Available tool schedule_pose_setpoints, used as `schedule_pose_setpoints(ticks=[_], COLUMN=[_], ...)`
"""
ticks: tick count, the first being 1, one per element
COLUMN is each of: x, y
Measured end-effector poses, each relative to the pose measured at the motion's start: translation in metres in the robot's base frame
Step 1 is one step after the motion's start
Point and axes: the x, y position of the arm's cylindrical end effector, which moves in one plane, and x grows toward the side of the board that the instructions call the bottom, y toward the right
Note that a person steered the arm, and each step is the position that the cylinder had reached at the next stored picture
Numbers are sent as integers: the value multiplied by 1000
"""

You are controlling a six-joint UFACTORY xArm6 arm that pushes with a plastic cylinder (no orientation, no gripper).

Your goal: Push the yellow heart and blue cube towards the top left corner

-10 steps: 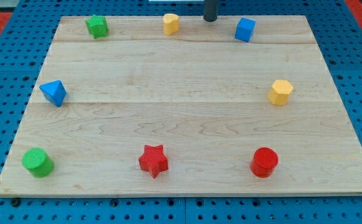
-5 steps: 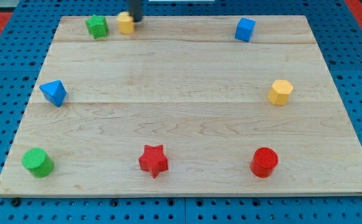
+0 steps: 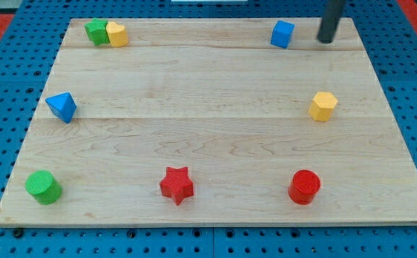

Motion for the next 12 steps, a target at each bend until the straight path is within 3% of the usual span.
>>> schedule_pose_setpoints(ticks=[1,2,3,4,5,6,7,8,9,11,12], x=[-31,-23,-46,-7,17,1,-3,-6,45,4,7], y=[-106,-204,-152,-56,-60,-178,-257,-165,-214,-343,-306])
